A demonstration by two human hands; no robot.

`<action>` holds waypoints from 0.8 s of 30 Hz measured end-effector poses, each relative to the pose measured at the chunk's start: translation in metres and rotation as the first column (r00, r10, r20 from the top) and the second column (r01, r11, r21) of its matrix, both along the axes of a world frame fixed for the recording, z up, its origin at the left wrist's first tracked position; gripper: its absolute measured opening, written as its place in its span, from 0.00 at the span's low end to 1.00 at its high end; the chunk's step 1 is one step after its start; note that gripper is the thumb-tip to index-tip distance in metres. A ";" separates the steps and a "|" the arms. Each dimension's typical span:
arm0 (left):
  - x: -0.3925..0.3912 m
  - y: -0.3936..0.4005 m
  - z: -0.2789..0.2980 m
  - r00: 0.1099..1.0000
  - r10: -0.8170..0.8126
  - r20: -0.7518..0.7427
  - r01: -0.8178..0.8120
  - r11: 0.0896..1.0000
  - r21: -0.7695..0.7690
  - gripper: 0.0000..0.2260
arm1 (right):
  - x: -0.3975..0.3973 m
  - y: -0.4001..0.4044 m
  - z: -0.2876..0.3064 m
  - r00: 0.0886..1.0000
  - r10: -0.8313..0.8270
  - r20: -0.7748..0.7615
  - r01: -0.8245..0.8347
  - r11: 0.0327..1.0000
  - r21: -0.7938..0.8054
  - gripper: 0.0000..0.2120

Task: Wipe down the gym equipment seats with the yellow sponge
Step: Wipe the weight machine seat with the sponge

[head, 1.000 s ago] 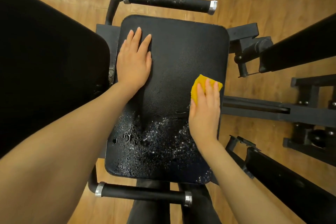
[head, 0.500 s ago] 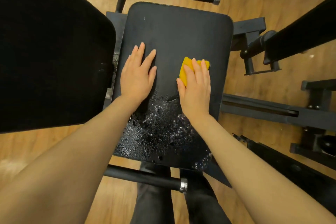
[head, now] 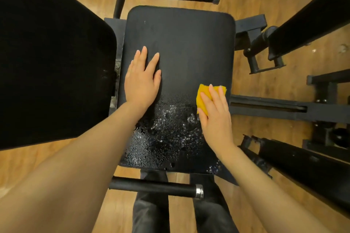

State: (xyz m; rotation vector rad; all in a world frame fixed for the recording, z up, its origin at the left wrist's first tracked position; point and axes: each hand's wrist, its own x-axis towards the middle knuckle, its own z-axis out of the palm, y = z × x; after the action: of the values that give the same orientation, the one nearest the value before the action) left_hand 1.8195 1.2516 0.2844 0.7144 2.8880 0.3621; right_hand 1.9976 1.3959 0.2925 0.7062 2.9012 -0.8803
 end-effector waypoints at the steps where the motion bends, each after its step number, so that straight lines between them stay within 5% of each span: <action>1: 0.000 0.000 0.000 1.000 0.003 -0.001 -0.003 1.000 0.002 0.21 | -0.012 0.006 0.000 1.000 -0.008 -0.007 0.008 1.000 0.000 0.22; 7: 0.000 -0.001 -0.003 1.000 0.005 -0.008 -0.004 1.000 0.027 0.20 | -0.051 0.025 -0.001 0.997 -0.071 -0.031 0.072 0.997 0.035 0.21; 15: -0.001 -0.002 -0.001 1.000 -0.011 -0.004 0.011 1.000 0.013 0.21 | 0.045 -0.020 0.002 0.989 -0.145 -0.011 0.144 0.989 -0.025 0.21; 24: -0.002 -0.001 0.003 1.000 -0.003 0.005 0.003 1.000 0.018 0.21 | -0.025 0.035 0.001 0.990 -0.124 -0.073 0.121 0.992 -0.041 0.21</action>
State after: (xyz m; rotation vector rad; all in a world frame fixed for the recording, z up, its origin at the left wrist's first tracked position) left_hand 1.8176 1.2508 0.2879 0.7202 2.8823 0.3889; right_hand 1.9728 1.4309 0.2931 0.8746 2.9245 -0.9909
